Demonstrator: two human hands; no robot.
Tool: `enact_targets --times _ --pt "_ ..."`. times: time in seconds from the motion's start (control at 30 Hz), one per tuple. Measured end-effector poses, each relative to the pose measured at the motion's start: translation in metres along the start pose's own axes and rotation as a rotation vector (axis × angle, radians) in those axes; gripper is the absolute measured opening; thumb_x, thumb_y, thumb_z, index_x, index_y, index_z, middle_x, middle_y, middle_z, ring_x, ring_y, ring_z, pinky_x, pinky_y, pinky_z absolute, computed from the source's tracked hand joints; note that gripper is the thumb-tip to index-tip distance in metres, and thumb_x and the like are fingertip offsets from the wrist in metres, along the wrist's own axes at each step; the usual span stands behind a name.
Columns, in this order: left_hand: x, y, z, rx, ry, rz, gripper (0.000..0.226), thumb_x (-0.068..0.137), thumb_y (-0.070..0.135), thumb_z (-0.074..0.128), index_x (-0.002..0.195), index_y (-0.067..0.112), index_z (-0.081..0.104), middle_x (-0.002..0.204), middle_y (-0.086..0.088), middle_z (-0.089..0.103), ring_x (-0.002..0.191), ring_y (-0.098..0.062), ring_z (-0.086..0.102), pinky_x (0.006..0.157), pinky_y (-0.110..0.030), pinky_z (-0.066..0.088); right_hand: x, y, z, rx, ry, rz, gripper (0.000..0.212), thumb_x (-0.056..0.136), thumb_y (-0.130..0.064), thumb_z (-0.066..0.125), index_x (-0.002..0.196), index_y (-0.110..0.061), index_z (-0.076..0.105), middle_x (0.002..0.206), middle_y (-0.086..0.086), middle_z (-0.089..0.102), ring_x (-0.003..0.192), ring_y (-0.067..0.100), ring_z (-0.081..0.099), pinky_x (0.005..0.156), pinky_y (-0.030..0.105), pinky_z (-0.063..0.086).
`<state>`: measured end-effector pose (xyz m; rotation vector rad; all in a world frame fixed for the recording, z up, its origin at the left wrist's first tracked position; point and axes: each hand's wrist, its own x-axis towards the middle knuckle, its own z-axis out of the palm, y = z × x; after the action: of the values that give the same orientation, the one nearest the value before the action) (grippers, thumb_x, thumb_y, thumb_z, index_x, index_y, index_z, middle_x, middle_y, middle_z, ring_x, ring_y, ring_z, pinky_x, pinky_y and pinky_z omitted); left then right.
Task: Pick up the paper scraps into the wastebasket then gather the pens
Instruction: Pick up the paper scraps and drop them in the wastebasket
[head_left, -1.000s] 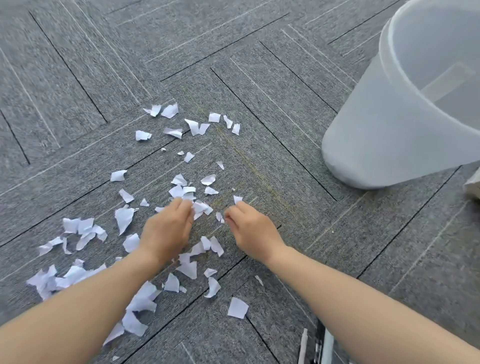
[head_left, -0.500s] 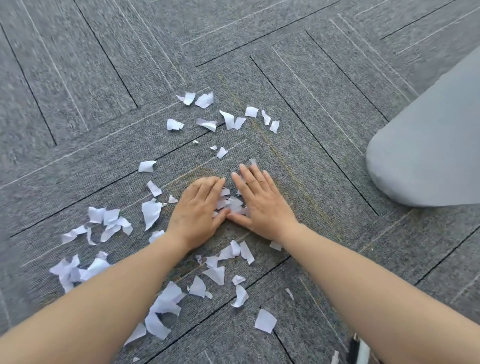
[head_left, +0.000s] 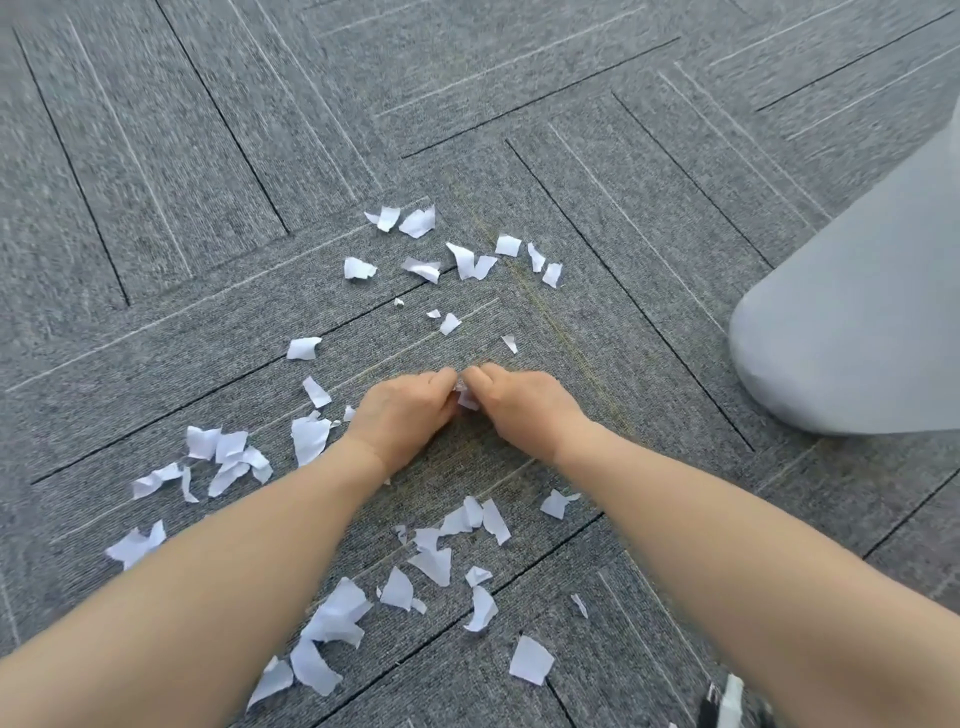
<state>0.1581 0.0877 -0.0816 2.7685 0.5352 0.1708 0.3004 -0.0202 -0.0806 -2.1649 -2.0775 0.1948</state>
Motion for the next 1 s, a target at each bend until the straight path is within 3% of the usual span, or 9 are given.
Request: enact_targets --times 0.1,0.23,0.33,0.47,0.57,0.77,0.9,1.0 --pt "0.009 0.017 -0.017 -0.210 0.042 -0.111 0.025 0.096 0.024 0.046 0.074 0.014 0.042 0.054 0.005 0.043 0.044 -0.019 0.042 0.042 -0.028 0.029 -0.009 0.007 -0.029 0.094 0.161 0.109 0.017 0.095 -0.018 0.055 0.083 -0.008 0.050 0.060 0.000 0.047 0.033 0.018 0.038 0.029 0.023 0.030" --pt "0.061 0.070 -0.068 -0.426 0.296 -0.178 0.028 0.096 0.025 0.049 0.071 0.014 0.042 0.050 0.008 0.038 0.041 -0.005 0.033 0.041 -0.016 0.027 -0.019 0.031 -0.113 0.177 0.418 0.218 0.022 0.097 -0.022 0.051 0.083 -0.004 0.055 0.059 0.002 0.052 0.043 0.019 0.040 0.040 0.026 0.034" --pt "0.119 0.133 -0.107 -0.572 0.444 -0.129 0.031 0.095 0.030 0.049 0.071 0.011 0.044 0.051 0.006 0.037 0.044 -0.009 0.030 0.042 -0.024 0.026 -0.036 0.064 -0.197 0.160 0.577 0.285 0.022 0.096 -0.025 0.052 0.087 -0.006 0.055 0.064 -0.002 0.050 0.053 0.023 0.042 0.049 0.029 0.034" --pt "0.188 0.237 -0.147 -0.817 0.554 -0.059 0.036 0.091 0.026 0.053 0.062 0.020 0.033 0.053 0.008 0.032 0.050 -0.013 0.027 0.049 -0.030 0.026 -0.080 0.114 -0.277 0.081 0.759 0.424 0.025 0.096 -0.032 0.047 0.089 -0.009 0.055 0.072 0.009 0.065 0.064 0.034 0.056 0.055 0.038 0.045" --pt "0.226 0.300 -0.155 -0.855 0.479 -0.034 0.039 0.089 0.021 0.054 0.059 0.021 0.029 0.052 0.008 0.032 0.053 -0.018 0.030 0.052 -0.033 0.025 -0.121 0.152 -0.301 0.062 0.786 0.559 0.027 0.095 -0.033 0.043 0.090 -0.009 0.054 0.073 0.011 0.068 0.070 0.037 0.060 0.060 0.043 0.049" --pt "0.265 0.367 -0.138 -0.663 0.141 -0.072 0.035 0.089 0.018 0.048 0.058 0.017 0.033 0.055 0.001 0.038 0.063 -0.028 0.038 0.056 -0.033 0.021 -0.186 0.199 -0.302 0.133 0.750 0.850 0.020 0.092 -0.021 0.052 0.078 -0.007 0.055 0.074 0.011 0.066 0.075 0.034 0.057 0.063 0.040 0.044" --pt "0.268 0.381 -0.125 -0.596 -0.160 -0.045 0.030 0.088 0.019 0.049 0.061 0.009 0.052 0.053 -0.005 0.052 0.051 -0.027 0.051 0.043 -0.026 0.036 -0.200 0.216 -0.292 0.172 0.496 0.997 0.025 0.093 -0.033 0.049 0.079 -0.013 0.059 0.079 0.007 0.064 0.081 0.031 0.058 0.062 0.033 0.040" --pt "0.268 0.380 -0.121 -0.616 -0.153 -0.074 0.034 0.090 0.019 0.049 0.058 0.008 0.052 0.052 -0.007 0.045 0.049 -0.023 0.039 0.045 -0.027 0.028 -0.203 0.220 -0.295 0.184 0.380 1.037 0.029 0.093 -0.035 0.045 0.090 -0.015 0.065 0.092 0.007 0.066 0.090 0.029 0.058 0.069 0.033 0.044"
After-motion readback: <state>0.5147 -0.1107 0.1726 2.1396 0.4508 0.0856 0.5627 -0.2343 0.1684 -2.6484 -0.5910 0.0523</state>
